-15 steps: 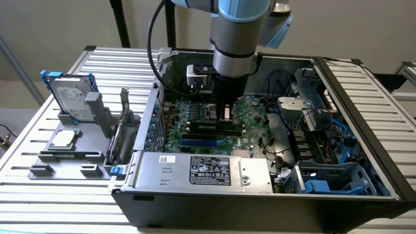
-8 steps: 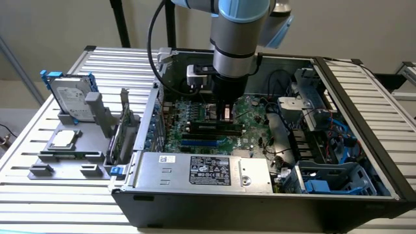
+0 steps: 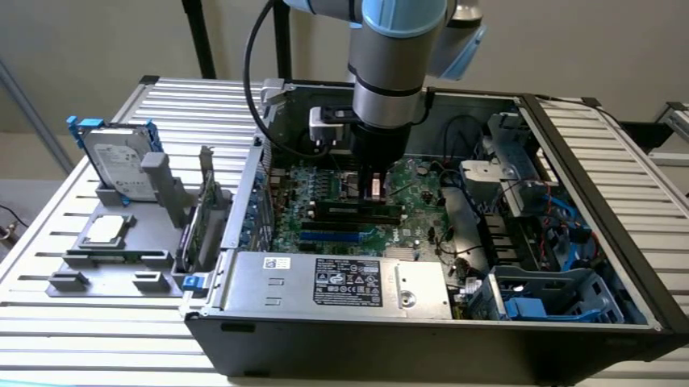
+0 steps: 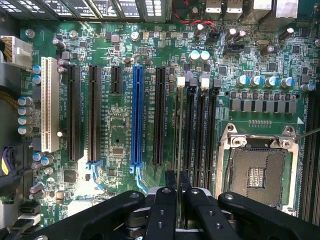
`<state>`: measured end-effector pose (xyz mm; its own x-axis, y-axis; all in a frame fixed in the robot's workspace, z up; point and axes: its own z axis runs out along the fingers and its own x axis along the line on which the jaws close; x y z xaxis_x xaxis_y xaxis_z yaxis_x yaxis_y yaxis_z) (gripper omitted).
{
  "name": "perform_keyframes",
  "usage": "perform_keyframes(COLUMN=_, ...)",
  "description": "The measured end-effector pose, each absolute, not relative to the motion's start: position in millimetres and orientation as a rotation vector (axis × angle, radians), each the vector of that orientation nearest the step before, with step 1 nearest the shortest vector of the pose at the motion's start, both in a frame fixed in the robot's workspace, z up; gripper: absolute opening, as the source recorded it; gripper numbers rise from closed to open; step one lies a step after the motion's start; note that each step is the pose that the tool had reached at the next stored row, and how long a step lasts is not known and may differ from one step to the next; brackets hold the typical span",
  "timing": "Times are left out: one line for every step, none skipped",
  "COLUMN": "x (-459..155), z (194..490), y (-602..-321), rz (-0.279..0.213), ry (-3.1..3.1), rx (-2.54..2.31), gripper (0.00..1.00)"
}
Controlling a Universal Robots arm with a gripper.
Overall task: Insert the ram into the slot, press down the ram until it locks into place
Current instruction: 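Insert the ram into the slot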
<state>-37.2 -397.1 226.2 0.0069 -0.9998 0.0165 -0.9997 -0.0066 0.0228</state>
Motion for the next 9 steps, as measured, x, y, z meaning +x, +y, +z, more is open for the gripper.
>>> perform_keyframes(x=-37.2, z=226.1, y=-396.9, rz=-0.007, ry=-2.195, rx=2.209, gripper=0.13)
perform_keyframes(x=-37.2, z=226.1, y=-396.8, rz=-0.007, ry=-2.195, rx=2.208, gripper=0.13)
perform_keyframes(x=-37.2, z=226.1, y=-396.6, rz=-0.007, ry=-2.195, rx=2.208, gripper=0.13)
perform_keyframes(x=-37.2, z=226.1, y=-396.5, rz=-0.007, ry=-2.196, rx=2.208, gripper=0.13)
perform_keyframes(x=-37.2, z=226.1, y=-396.2, rz=-0.007, ry=-2.196, rx=2.208, gripper=0.13)
perform_keyframes(x=-37.2, z=226.1, y=-395.9, rz=-0.007, ry=-2.196, rx=2.208, gripper=0.13)
perform_keyframes(x=-37.2, z=226.1, y=-395.6, rz=-0.007, ry=-2.195, rx=2.208, gripper=0.13)
perform_keyframes(x=-37.2, z=226.1, y=-395.3, rz=-0.007, ry=-2.195, rx=2.208, gripper=0.13)
perform_keyframes(x=-37.2, z=226.1, y=-395.1, rz=-0.007, ry=-2.195, rx=2.208, gripper=0.13)
